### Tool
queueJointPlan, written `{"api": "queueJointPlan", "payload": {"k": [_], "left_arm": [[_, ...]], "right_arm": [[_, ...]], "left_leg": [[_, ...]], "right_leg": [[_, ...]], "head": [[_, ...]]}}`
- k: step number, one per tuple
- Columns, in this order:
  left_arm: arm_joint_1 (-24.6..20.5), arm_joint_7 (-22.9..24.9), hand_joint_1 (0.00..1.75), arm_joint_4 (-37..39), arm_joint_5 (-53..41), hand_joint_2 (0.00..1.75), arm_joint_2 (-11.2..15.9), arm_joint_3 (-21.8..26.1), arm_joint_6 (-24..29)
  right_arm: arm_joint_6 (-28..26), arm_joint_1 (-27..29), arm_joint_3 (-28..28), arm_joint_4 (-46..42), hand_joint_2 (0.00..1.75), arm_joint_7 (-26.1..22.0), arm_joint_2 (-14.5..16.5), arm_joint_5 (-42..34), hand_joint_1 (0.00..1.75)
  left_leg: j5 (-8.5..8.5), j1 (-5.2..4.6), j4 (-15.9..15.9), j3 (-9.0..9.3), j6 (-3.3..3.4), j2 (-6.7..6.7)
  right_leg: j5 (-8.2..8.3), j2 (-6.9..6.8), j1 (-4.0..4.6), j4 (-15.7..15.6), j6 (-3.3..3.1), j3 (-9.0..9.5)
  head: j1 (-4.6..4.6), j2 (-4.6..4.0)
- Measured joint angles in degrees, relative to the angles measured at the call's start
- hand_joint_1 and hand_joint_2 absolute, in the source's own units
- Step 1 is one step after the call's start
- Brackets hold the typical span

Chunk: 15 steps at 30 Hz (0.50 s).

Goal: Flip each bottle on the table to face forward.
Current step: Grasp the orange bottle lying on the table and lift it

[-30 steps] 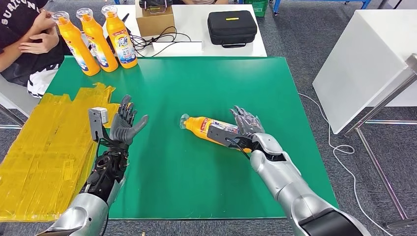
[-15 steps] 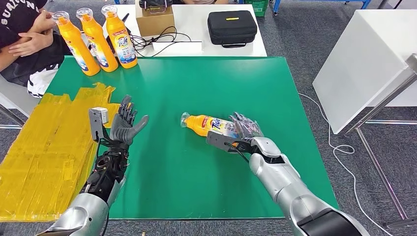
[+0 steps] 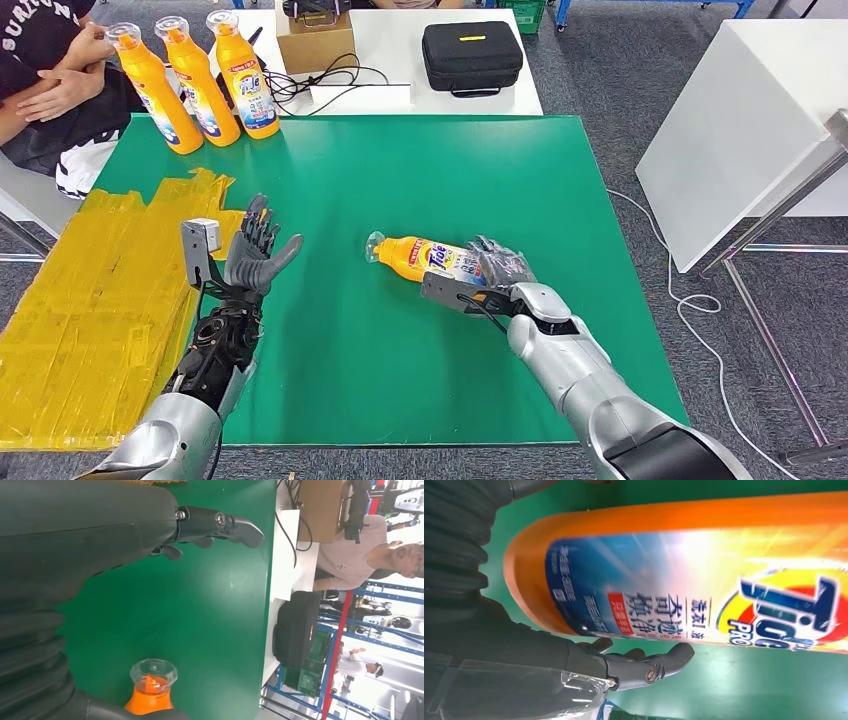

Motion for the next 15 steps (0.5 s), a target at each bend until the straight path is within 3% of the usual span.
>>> {"api": "queueJointPlan", "payload": {"k": [7,8,11,12,15], "left_arm": [[0.00,0.00,0.00,0.17,0.03,1.75,-0.03,-0.02,0.00],[0.00,0.00,0.00,0.17,0.03,1.75,-0.03,-0.02,0.00],[0.00,0.00,0.00,0.19,0.02,1.75,-0.04,-0.02,0.00],[0.00,0.01,0.00,0.20,0.02,1.75,-0.05,-0.02,0.00],[0.00,0.02,0.00,0.22,0.03,1.75,-0.07,-0.02,0.00]], "right_arm": [[0.01,-0.04,0.14,0.49,1.75,0.00,0.00,0.05,0.14],[0.01,-0.05,0.14,0.54,1.75,0.00,0.00,0.05,0.30],[0.01,-0.09,0.15,0.65,1.75,0.00,0.00,0.05,1.27],[0.01,-0.12,0.16,0.68,1.75,0.00,0.00,0.05,1.47],[0.01,-0.34,0.16,0.73,1.75,0.00,0.00,0.06,1.59]], "left_leg": [[0.00,0.00,0.00,0.00,0.00,0.00],[0.00,0.00,0.00,0.00,0.00,0.00],[0.00,0.00,0.00,0.00,0.00,0.00],[0.00,0.00,0.00,0.00,0.00,0.00],[0.00,0.00,0.00,0.01,0.00,0.00]], "right_leg": [[0.00,0.00,0.00,0.00,0.00,0.00],[0.00,0.00,0.00,0.00,0.00,0.00],[0.00,0.00,0.00,0.00,0.00,0.00],[0.00,0.00,0.00,0.00,0.00,0.00],[0.00,0.00,0.00,0.00,0.00,0.00]], "head": [[0.01,0.00],[0.00,0.00],[-0.01,0.00],[0.00,0.00],[0.01,0.00]]}}
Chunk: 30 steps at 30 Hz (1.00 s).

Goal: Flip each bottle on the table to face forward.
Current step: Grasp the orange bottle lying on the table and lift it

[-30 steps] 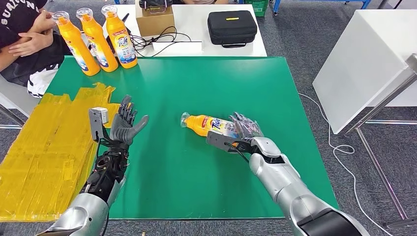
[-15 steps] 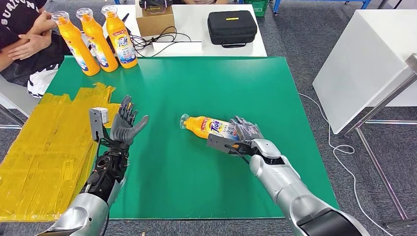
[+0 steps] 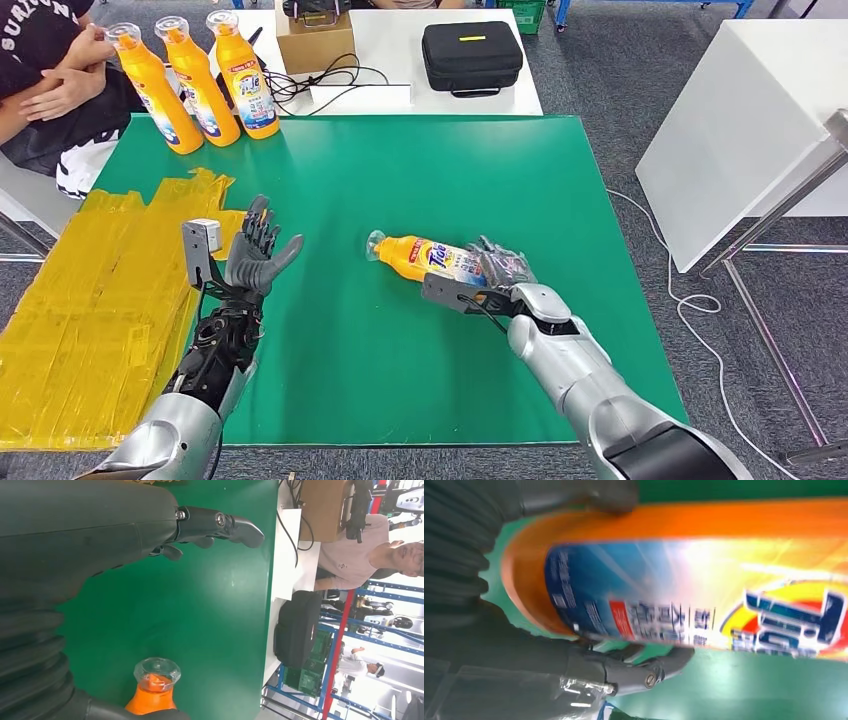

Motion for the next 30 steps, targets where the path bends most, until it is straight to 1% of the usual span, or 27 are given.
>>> {"api": "queueJointPlan", "payload": {"k": [5,9,15,21,22,23,26,27,29,30], "left_arm": [[0.00,0.01,0.00,0.04,0.10,1.75,0.00,0.00,0.19],[0.00,0.08,0.00,0.09,0.31,1.75,0.00,-0.01,0.29],[0.00,0.35,0.00,0.10,0.31,1.75,-0.02,-0.04,0.93],[0.00,0.37,0.00,0.10,0.32,1.75,-0.02,-0.04,0.89],[0.00,0.36,0.00,0.10,0.33,1.75,-0.02,-0.04,0.87],[0.01,0.36,0.00,0.10,0.33,1.75,-0.02,-0.04,0.86],[0.01,0.36,0.00,0.10,0.33,1.75,-0.02,-0.04,0.85],[0.01,0.36,0.00,0.10,0.33,1.75,-0.02,-0.04,0.84],[0.01,0.36,0.00,0.10,0.33,1.75,-0.02,-0.04,0.83],[0.01,0.36,0.00,0.10,0.33,1.75,-0.02,-0.04,0.82]], "right_arm": [[0.24,-0.27,0.22,0.14,1.75,0.44,0.04,0.24,1.61],[0.29,-0.48,0.67,0.37,1.75,1.39,0.07,0.87,1.69],[0.48,-0.85,2.20,0.82,1.75,4.84,0.51,4.38,1.75],[0.39,-1.01,2.96,1.03,1.75,5.31,0.59,5.21,1.75],[0.32,-1.02,3.03,1.03,1.75,5.35,0.59,5.36,1.71],[0.26,-1.01,3.11,1.03,1.75,5.38,0.59,5.49,1.49],[0.11,-1.01,3.36,1.05,1.75,5.50,0.59,5.79,0.34],[0.08,-1.01,3.41,1.05,1.75,5.56,0.59,5.90,0.12],[0.15,-0.95,3.52,1.07,1.75,5.75,0.58,6.20,0.02],[0.25,-0.84,3.60,1.11,1.75,5.85,0.57,6.36,0.00]], "left_leg": [[0.00,0.00,0.00,0.00,0.00,0.00],[0.00,0.00,0.00,0.01,0.00,0.00],[0.00,0.00,0.00,0.03,0.00,0.00],[0.01,0.00,0.00,0.04,0.00,0.00],[0.01,0.00,0.00,0.04,0.00,0.00],[0.01,0.00,0.00,0.04,0.00,0.00],[0.01,0.00,0.00,0.04,0.00,0.00],[0.01,0.00,0.00,0.04,0.00,0.00],[0.01,0.00,0.00,0.04,0.00,0.00],[0.01,0.00,0.00,0.04,0.00,0.00]], "right_leg": [[0.00,0.00,0.00,0.00,0.00,0.00],[0.00,0.00,0.00,0.00,0.00,0.00],[0.00,0.00,0.00,0.00,0.00,0.01],[0.00,0.00,0.00,0.00,0.00,0.03],[0.00,0.00,0.00,0.00,0.00,0.03],[0.00,0.00,0.00,0.00,0.00,0.03],[0.00,0.00,0.00,-0.01,0.00,0.03],[0.00,0.00,0.00,-0.01,0.00,0.03],[0.00,0.00,0.00,-0.01,0.00,0.03],[0.00,0.00,0.00,0.00,0.00,0.02]], "head": [[-0.01,0.00],[0.00,0.00],[0.00,0.00],[0.00,0.00],[0.00,0.00],[-0.01,0.00],[-0.01,0.00],[-0.01,0.00],[-0.01,0.00],[0.00,0.00]]}}
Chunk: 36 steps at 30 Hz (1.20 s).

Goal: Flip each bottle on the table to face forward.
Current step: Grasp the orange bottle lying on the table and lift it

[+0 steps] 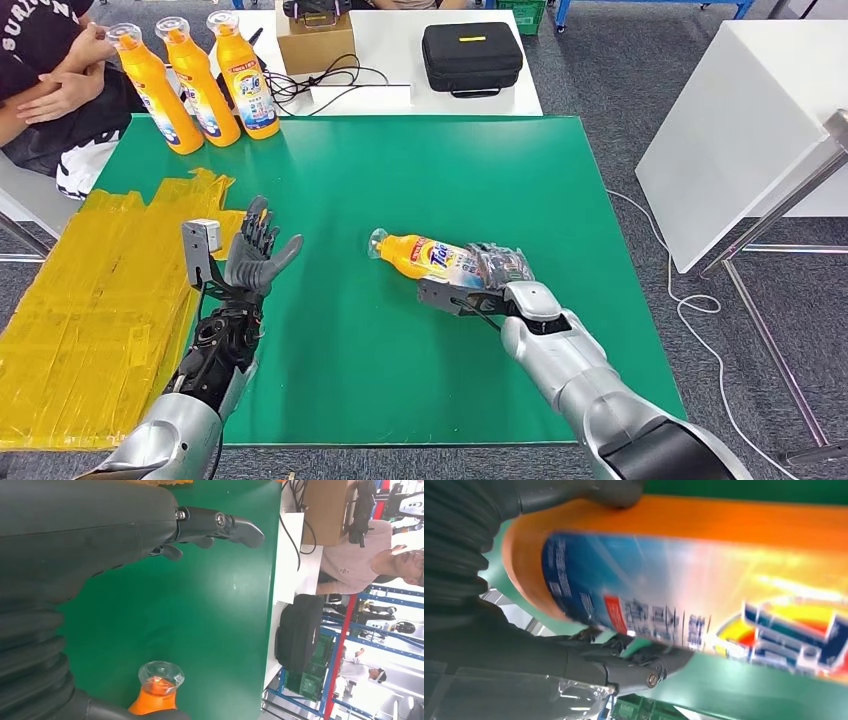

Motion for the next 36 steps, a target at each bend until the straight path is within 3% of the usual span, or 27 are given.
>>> {"api": "queueJointPlan", "payload": {"k": [17,18,22,25,36], "left_arm": [[0.00,0.01,0.00,0.00,0.08,1.75,-0.03,0.00,-0.03],[0.00,0.01,0.00,0.00,0.09,1.75,-0.03,0.00,-0.03],[0.00,0.01,0.00,0.00,0.09,1.75,-0.04,0.00,-0.02],[0.01,0.09,0.00,0.00,0.17,1.75,-0.04,0.00,0.07],[0.15,0.33,0.00,0.00,0.37,1.75,-0.07,0.00,0.15]], "right_arm": [[2.87,0.21,0.18,0.79,1.75,0.13,-0.04,1.36,0.00],[2.92,0.21,0.18,0.82,1.75,0.14,-0.04,1.37,0.09],[3.04,0.19,0.18,0.93,1.75,0.13,-0.04,1.44,1.59],[3.35,0.06,0.18,1.06,1.75,0.13,-0.04,1.50,1.71],[3.96,-0.21,0.29,1.37,1.75,0.17,0.02,2.53,1.75]], "left_leg": [[0.00,0.00,0.00,0.01,0.00,0.02],[0.00,0.00,0.00,0.01,0.00,0.02],[0.00,0.00,0.00,0.01,0.00,0.02],[0.00,0.00,0.00,0.01,0.00,0.02],[0.00,0.00,0.00,0.05,0.00,0.03]], "right_leg": [[0.00,0.00,0.00,0.00,0.00,0.00],[0.00,0.00,0.00,0.00,0.00,0.00],[0.00,0.00,0.00,0.00,0.00,0.01],[0.00,0.00,0.00,0.00,0.00,0.01],[0.00,0.00,0.00,0.00,0.00,0.05]], "head": [[-0.01,0.00],[-0.01,0.00],[-0.01,0.00],[-0.01,0.00],[-0.01,0.00]]}}
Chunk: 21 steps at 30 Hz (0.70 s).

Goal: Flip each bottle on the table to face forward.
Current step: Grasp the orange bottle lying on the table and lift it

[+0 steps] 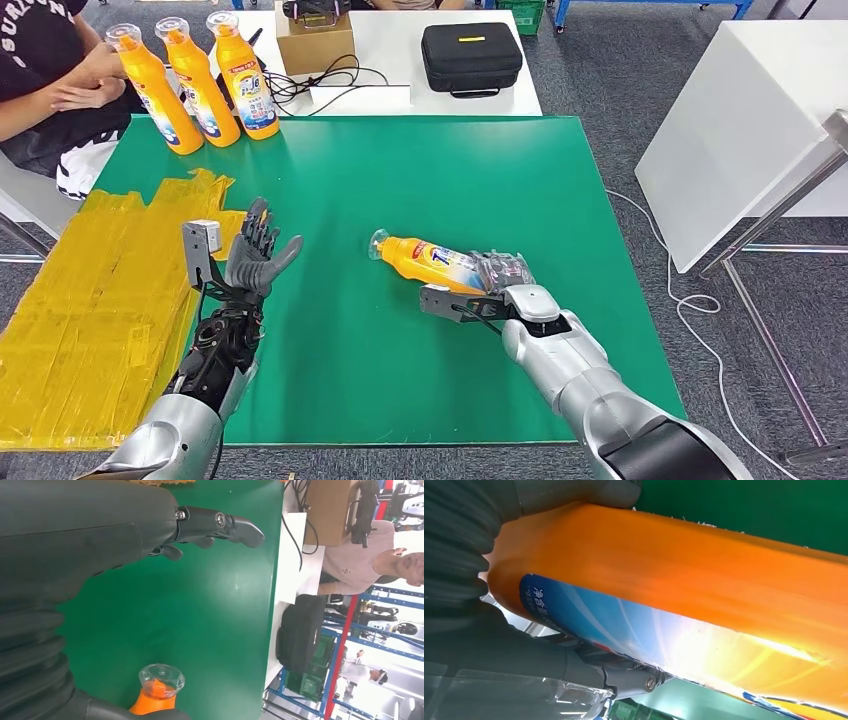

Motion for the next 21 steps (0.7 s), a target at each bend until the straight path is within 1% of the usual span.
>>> {"api": "queueJointPlan", "payload": {"k": [6,13,16,21], "left_arm": [[0.02,0.21,0.00,-0.02,-0.06,1.75,-0.01,0.00,0.01],[0.08,0.44,0.00,-0.68,-0.42,1.75,-0.05,0.00,-0.04],[0.37,1.02,0.00,-2.01,-0.48,1.75,-0.07,0.00,-0.54],[1.78,2.78,0.00,-6.29,-0.96,1.75,-0.22,-0.49,-1.96]], "right_arm": [[-0.50,0.07,0.00,0.02,1.75,0.15,0.05,0.19,1.75],[-4.87,0.82,-0.23,-0.17,1.75,-0.19,0.03,-0.41,1.75],[-8.72,1.96,-1.05,-1.21,1.75,-1.05,0.03,-1.37,1.75],[-18.04,4.65,-3.85,-5.53,1.75,-4.46,0.10,-3.95,1.75]], "left_leg": [[0.00,0.00,0.00,0.01,0.00,0.00],[0.00,0.00,0.00,-0.01,0.00,-0.01],[0.00,0.00,0.00,-0.06,0.00,-0.02],[0.00,0.00,0.00,-0.13,0.00,-0.02]], "right_leg": [[0.00,0.00,0.00,0.00,0.00,0.00],[0.00,0.00,0.00,0.01,0.00,-0.01],[0.00,0.00,0.00,0.01,0.00,-0.03],[0.00,0.00,0.00,0.01,0.00,-0.12]], "head": [[-0.01,0.00],[0.01,0.00],[0.00,0.00],[0.00,0.00]]}}
